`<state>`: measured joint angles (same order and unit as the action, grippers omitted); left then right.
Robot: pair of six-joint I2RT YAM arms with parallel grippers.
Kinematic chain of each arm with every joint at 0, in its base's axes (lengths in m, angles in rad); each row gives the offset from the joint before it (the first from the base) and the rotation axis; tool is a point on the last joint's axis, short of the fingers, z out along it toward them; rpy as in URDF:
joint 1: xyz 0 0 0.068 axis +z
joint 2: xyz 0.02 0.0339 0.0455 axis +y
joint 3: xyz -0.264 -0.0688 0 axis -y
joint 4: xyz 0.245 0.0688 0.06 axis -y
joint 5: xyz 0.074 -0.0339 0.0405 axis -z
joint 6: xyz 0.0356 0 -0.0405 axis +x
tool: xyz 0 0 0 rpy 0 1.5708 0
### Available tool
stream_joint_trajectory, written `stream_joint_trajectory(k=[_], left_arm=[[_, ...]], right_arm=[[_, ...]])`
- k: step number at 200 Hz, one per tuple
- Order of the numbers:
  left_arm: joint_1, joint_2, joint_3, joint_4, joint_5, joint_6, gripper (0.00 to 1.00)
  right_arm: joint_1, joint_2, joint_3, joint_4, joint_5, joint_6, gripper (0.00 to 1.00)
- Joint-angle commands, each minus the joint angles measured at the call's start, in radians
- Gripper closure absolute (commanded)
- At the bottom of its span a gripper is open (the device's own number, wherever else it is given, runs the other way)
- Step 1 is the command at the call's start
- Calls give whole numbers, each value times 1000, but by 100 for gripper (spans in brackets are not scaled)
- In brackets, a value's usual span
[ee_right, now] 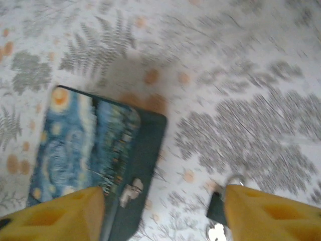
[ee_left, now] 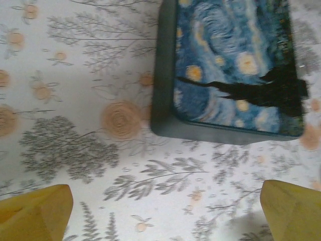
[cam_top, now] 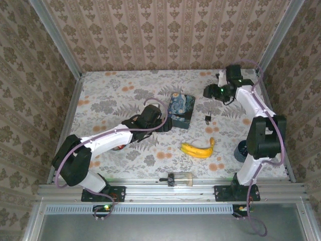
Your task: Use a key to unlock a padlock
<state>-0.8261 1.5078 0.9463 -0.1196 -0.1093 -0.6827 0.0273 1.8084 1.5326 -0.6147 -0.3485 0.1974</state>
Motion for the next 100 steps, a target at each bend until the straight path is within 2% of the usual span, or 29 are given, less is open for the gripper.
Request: stream_joint_trajectory(k=[1,63,100], left_arm=[[-2,10,10,77,113,-60,4],[-11,126,18,201,263,-143,8],[-15,184,44,251,298,-155,10]], right_arm=[[47,105,125,-20,-27,-89,31],[115,396,468,-118,-59,-115,31],[132,478,525,-131,-101,-97,32]])
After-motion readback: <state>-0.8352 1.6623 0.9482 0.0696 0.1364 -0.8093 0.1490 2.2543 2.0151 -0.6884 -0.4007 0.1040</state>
